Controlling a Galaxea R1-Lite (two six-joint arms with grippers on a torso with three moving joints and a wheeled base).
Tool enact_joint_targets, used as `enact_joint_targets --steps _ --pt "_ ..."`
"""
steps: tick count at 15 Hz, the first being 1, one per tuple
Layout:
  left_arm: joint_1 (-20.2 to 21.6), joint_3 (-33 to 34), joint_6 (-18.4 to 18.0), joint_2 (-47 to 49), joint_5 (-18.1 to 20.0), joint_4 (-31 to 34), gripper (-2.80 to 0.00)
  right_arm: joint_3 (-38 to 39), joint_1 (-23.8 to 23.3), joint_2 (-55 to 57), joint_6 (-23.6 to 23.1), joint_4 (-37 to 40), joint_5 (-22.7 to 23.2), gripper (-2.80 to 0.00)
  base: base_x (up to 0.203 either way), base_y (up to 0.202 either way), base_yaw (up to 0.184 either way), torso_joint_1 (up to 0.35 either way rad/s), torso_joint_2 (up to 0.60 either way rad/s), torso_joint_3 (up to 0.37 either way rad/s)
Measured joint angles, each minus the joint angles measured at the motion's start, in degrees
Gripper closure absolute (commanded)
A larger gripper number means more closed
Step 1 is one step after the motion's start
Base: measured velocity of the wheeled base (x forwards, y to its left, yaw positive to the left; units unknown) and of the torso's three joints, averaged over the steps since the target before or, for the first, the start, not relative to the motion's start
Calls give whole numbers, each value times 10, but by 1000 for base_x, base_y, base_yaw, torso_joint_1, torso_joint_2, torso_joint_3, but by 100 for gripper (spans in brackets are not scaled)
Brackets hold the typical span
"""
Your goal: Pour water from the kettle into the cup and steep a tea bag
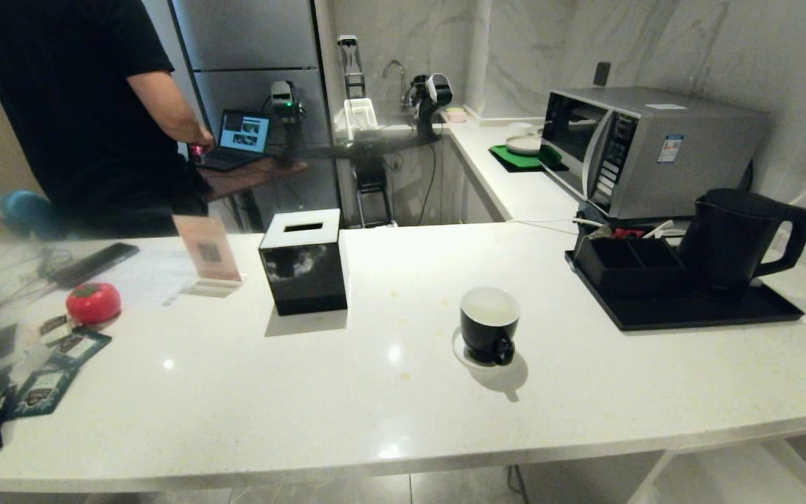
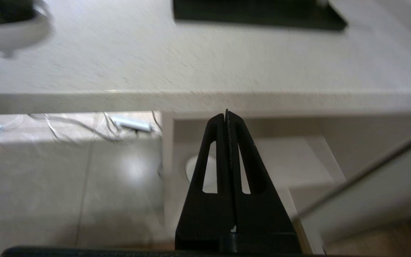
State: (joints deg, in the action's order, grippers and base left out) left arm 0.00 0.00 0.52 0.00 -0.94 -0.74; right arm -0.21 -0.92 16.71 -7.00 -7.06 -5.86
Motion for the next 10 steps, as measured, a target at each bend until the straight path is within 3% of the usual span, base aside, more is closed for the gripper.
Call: enact_joint_targets --steps 4,10 --pt "0 0 0 0 0 0 0 -3 10 -130 6 79 58 0 0 0 0 0 0 0" --pt "0 0 0 0 0 0 0 0 11 -166 12 80 61 0 0 0 0 0 0 0"
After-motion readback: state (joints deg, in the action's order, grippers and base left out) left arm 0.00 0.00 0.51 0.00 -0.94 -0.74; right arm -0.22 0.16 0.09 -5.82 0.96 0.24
